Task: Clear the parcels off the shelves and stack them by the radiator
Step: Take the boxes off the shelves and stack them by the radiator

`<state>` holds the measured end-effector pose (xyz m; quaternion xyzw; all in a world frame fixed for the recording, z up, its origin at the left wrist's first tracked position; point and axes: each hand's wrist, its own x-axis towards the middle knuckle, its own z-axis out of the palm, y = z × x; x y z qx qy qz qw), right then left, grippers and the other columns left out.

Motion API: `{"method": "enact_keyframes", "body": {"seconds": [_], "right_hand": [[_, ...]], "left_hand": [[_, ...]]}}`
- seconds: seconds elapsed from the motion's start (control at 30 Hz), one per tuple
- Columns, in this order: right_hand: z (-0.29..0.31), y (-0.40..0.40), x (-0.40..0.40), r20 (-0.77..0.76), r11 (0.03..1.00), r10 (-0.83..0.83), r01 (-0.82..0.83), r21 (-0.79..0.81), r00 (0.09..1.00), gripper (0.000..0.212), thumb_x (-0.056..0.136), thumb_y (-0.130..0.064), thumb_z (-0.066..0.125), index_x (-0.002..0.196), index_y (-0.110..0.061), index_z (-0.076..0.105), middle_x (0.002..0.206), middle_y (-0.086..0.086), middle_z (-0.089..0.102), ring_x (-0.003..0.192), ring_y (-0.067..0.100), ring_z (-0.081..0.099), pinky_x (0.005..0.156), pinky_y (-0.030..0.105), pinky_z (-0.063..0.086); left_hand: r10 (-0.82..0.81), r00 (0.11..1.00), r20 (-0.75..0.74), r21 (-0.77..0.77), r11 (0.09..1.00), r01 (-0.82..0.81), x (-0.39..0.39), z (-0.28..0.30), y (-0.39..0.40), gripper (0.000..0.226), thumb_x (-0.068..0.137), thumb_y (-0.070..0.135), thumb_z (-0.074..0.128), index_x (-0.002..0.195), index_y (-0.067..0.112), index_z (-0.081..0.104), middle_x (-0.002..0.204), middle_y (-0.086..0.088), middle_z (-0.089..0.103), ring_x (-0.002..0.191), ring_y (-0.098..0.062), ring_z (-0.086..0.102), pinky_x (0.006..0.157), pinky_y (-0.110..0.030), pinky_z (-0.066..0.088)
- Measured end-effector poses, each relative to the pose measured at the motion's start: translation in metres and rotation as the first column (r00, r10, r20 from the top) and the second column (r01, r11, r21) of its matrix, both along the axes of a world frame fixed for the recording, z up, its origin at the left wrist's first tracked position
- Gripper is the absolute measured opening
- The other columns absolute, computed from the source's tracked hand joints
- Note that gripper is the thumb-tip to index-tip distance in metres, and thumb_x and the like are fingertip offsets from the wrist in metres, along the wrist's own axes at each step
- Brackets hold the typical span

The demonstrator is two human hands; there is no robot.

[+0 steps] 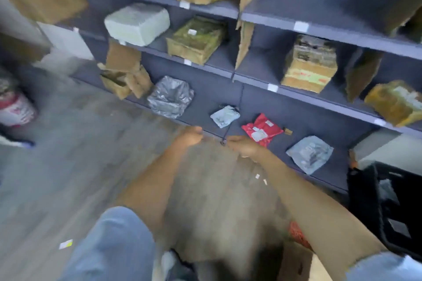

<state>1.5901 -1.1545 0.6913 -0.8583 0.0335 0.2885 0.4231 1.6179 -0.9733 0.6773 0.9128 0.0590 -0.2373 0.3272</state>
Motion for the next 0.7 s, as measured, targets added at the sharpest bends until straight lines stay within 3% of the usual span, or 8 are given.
{"method": "enact_keyframes", "body": {"seconds": [0.03, 0.1, 0.17, 0.23, 0.3, 0.43, 0.53, 0.7], "right_hand": [[0.007, 0.042, 0.010, 0.001, 0.996, 0.092, -0.093, 0.011, 0.996, 0.020, 0.097, -0.016, 0.047, 0.112, -0.014, 0.060, 0.100, -0.002, 0.049, 0.091, 0.010, 0.044, 0.050, 0.002, 0.035], [0.015, 0.117, 0.033, -0.007, 0.974, 0.226, -0.226, 0.011, 0.974, 0.029, 0.096, -0.023, 0.048, 0.121, -0.015, 0.060, 0.102, -0.005, 0.052, 0.094, 0.011, 0.046, 0.061, 0.015, 0.042], [0.020, 0.180, 0.052, 0.003, 0.955, 0.297, -0.297, -0.019, 0.955, 0.032, 0.094, -0.025, 0.047, 0.119, -0.010, 0.059, 0.095, -0.004, 0.052, 0.087, 0.012, 0.047, 0.064, 0.021, 0.036], [0.020, 0.233, 0.070, -0.004, 0.950, 0.312, -0.312, -0.017, 0.950, 0.031, 0.093, -0.022, 0.045, 0.114, -0.004, 0.059, 0.092, 0.000, 0.050, 0.079, 0.012, 0.046, 0.059, 0.020, 0.029], [0.018, 0.281, 0.086, -0.013, 0.950, 0.313, -0.313, -0.011, 0.950, 0.020, 0.093, -0.020, 0.043, 0.102, -0.015, 0.060, 0.094, 0.002, 0.049, 0.079, 0.014, 0.046, 0.060, 0.021, 0.031], [0.010, 0.362, 0.122, -0.072, 0.945, 0.327, -0.326, 0.020, 0.942, 0.030, 0.095, -0.027, 0.046, 0.123, -0.020, 0.055, 0.112, 0.000, 0.054, 0.105, 0.020, 0.054, 0.087, 0.034, 0.042], [-0.001, 0.406, 0.161, -0.117, 0.941, 0.334, -0.337, -0.009, 0.935, 0.035, 0.096, -0.029, 0.046, 0.129, -0.019, 0.052, 0.127, 0.004, 0.055, 0.121, 0.024, 0.052, 0.086, 0.033, 0.039], [-0.023, 0.466, 0.254, -0.161, 0.952, 0.296, -0.304, -0.032, 0.942, 0.026, 0.096, -0.027, 0.046, 0.120, -0.019, 0.054, 0.107, 0.004, 0.054, 0.101, 0.021, 0.051, 0.086, 0.032, 0.037]], "left_hand": [[0.083, 0.997, 0.004, -0.024, 0.996, -0.083, -0.002, 0.006, 0.046, 0.026, 0.096, 0.002, 0.043, 0.119, 0.002, 0.054, 0.136, -0.024, 0.049, 0.109, -0.020, 0.049, 0.085, -0.024, 0.038], [0.183, 0.983, -0.003, 0.073, 0.980, -0.183, -0.006, 0.017, 0.137, 0.034, 0.096, 0.006, 0.044, 0.128, -0.004, 0.051, 0.137, -0.021, 0.048, 0.116, -0.024, 0.050, 0.087, -0.024, 0.036], [0.220, 0.973, -0.074, 0.125, 0.970, -0.210, -0.007, 0.023, 0.217, 0.033, 0.098, 0.006, 0.040, 0.125, -0.009, 0.051, 0.135, -0.024, 0.049, 0.125, -0.033, 0.047, 0.084, -0.026, 0.035], [0.264, 0.960, -0.088, 0.175, 0.953, -0.246, -0.006, 0.033, 0.281, 0.034, 0.099, 0.008, 0.035, 0.124, -0.009, 0.051, 0.134, -0.024, 0.050, 0.124, -0.034, 0.047, 0.094, -0.031, 0.037], [0.287, 0.957, -0.047, 0.219, 0.938, -0.270, -0.002, 0.038, 0.335, 0.036, 0.098, 0.010, 0.038, 0.128, -0.006, 0.050, 0.137, -0.021, 0.049, 0.126, -0.033, 0.047, 0.102, -0.034, 0.037], [0.261, 0.965, -0.037, 0.263, 0.934, -0.242, 0.024, 0.034, 0.413, 0.039, 0.097, 0.015, 0.044, 0.134, 0.003, 0.048, 0.142, -0.012, 0.045, 0.129, -0.028, 0.044, 0.106, -0.031, 0.034], [0.234, 0.971, -0.058, 0.269, 0.940, -0.210, 0.060, 0.021, 0.453, 0.039, 0.097, 0.016, 0.044, 0.135, 0.007, 0.048, 0.144, -0.010, 0.044, 0.131, -0.027, 0.043, 0.109, -0.032, 0.032], [0.166, 0.980, -0.110, 0.254, 0.958, -0.133, 0.151, 0.008, 0.510, 0.041, 0.099, 0.017, 0.039, 0.139, 0.012, 0.043, 0.151, -0.006, 0.034, 0.138, -0.022, 0.032, 0.113, -0.030, 0.021]]}}
